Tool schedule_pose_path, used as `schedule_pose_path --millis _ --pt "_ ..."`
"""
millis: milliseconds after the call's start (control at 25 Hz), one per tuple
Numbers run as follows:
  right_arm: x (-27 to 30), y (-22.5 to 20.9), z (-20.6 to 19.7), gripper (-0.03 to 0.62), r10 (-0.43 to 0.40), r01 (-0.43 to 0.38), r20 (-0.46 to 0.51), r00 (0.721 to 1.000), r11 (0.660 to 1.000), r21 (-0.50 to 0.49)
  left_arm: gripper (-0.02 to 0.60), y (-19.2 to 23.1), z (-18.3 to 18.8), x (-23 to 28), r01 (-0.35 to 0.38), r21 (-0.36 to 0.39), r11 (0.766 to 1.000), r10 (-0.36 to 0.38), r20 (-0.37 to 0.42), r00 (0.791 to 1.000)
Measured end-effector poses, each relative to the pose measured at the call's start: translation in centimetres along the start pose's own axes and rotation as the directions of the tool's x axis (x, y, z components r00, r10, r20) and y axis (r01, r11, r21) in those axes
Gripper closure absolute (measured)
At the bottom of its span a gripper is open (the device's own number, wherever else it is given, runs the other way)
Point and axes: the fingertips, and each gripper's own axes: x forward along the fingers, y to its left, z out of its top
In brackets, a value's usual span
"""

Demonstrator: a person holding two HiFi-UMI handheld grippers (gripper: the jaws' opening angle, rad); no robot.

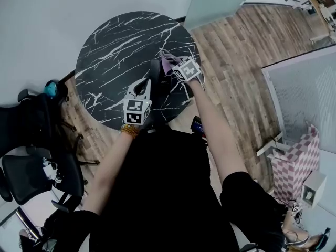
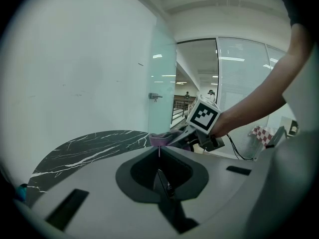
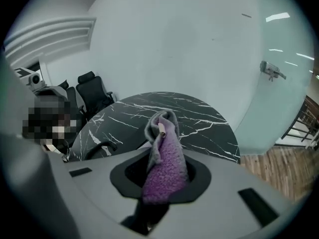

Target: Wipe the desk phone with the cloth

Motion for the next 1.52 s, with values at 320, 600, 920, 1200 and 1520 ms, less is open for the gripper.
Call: schedule_pose_path --millis 320,600,920,1200,1520 --pt "1.3 0.7 -1.2 0.519 0.020 -0.020 -0.037 0.999 1.000 0.020 0.561 0.0 -0.6 -0.1 0.001 -0.009 1.000 -0.001 -0.010 1.000" --pt "1.3 1.6 -1.7 0.520 0.035 -0.036 -0.069 0.997 0.999 -0.021 0.561 -0.1 -0.7 0.1 0.007 -0.004 1.000 -0.007 -0.020 1.000" --pt "1.3 2.8 -2.9 0.520 0.080 -0.084 -0.107 0.991 0.996 -0.032 0.561 -0.7 -0.6 0.2 0.014 0.001 1.000 -0.014 -0.018 1.000" --pt "1.5 3.6 -3.9 0.520 0.104 -0.107 -0.108 0.989 0.994 -0.024 0.561 -0.7 -0.7 0.2 0.015 0.001 1.000 -0.015 -0.018 1.000" --pt "1.6 4.7 -4.8 0.520 0.127 -0.128 -0.110 0.986 0.992 -0.009 0.561 -0.8 -0.9 0.2 0.018 0.000 1.000 -0.018 -0.019 1.000"
